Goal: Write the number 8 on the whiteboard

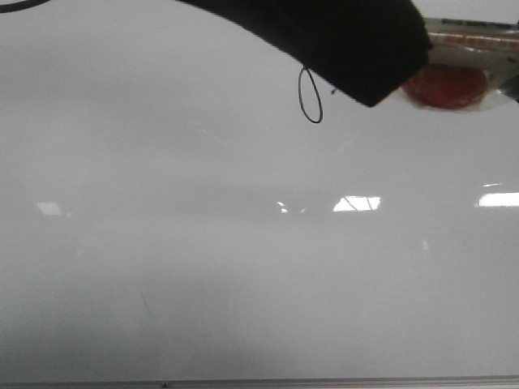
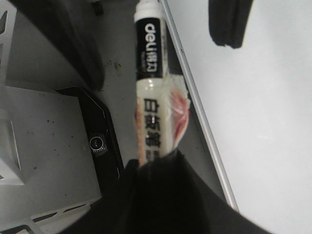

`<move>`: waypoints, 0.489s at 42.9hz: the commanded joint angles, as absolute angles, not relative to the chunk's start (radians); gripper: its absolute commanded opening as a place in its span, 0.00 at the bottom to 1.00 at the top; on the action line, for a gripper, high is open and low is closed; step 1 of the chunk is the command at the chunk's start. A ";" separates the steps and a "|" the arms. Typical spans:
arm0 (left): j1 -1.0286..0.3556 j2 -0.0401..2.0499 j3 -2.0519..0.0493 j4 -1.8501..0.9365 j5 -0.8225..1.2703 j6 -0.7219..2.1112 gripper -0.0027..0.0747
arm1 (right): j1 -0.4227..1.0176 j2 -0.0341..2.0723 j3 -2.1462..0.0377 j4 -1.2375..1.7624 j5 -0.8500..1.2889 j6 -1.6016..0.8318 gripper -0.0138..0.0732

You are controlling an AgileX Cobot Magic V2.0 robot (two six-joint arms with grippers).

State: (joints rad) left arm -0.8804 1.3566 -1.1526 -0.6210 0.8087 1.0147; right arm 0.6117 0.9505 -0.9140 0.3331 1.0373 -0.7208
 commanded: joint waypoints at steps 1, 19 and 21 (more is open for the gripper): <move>-0.889 1.333 -1.189 -0.665 0.782 1.016 0.51 | 0.613 0.935 -0.942 0.364 1.006 -0.733 0.09; -0.889 1.333 -1.189 -0.658 0.792 1.000 0.05 | 0.613 0.935 -0.942 0.374 1.000 -0.733 0.26; -0.887 1.333 -1.189 -0.656 0.792 0.999 0.03 | 0.613 0.935 -0.942 0.372 1.007 -0.733 0.36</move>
